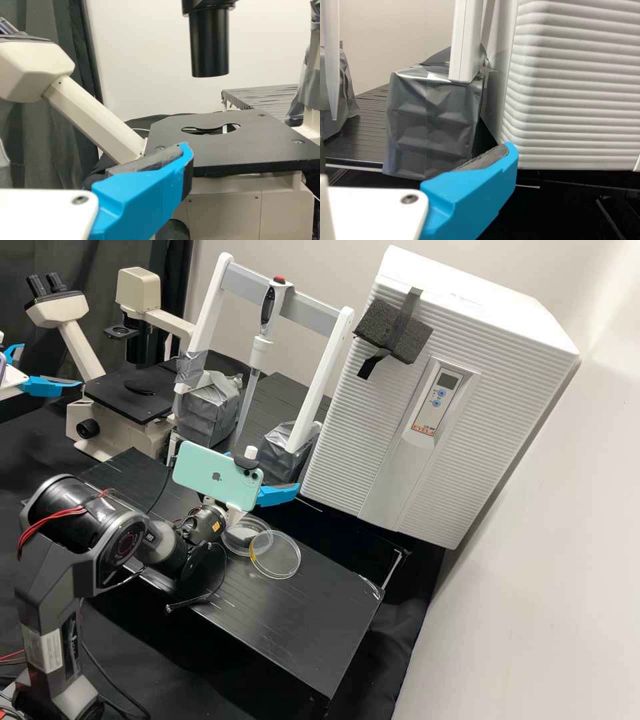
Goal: Open the bottle
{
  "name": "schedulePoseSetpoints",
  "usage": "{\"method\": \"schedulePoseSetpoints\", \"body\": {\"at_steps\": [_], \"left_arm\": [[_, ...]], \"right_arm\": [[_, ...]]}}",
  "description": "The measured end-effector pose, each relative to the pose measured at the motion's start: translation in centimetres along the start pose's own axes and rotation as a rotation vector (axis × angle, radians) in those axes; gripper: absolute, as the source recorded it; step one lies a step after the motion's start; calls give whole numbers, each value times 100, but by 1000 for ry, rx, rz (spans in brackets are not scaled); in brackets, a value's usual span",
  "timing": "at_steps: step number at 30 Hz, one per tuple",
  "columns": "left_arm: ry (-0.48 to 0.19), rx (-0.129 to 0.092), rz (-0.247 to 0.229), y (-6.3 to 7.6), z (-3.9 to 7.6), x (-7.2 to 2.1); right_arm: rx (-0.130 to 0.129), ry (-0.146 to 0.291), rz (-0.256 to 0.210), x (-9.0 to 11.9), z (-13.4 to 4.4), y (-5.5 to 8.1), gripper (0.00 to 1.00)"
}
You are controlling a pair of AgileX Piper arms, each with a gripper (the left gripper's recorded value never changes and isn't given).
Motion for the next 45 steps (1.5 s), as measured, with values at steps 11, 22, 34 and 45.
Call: {"method": "schedulePoseSetpoints", "body": {"at_steps": [11,22,34,45], "left_arm": [[-2,1,0,0,1,0],[-283,10,10,6,262,-36],[-501,-30,-4,-74,431,-108],[-621,-62,-59,-153,624,-110]], "right_arm": [[0,0,0,0,0,0,100],[0,0,0,0,0,0,100],[0,0,0,0,0,0,100],[0,0,0,0,0,0,100]]}}
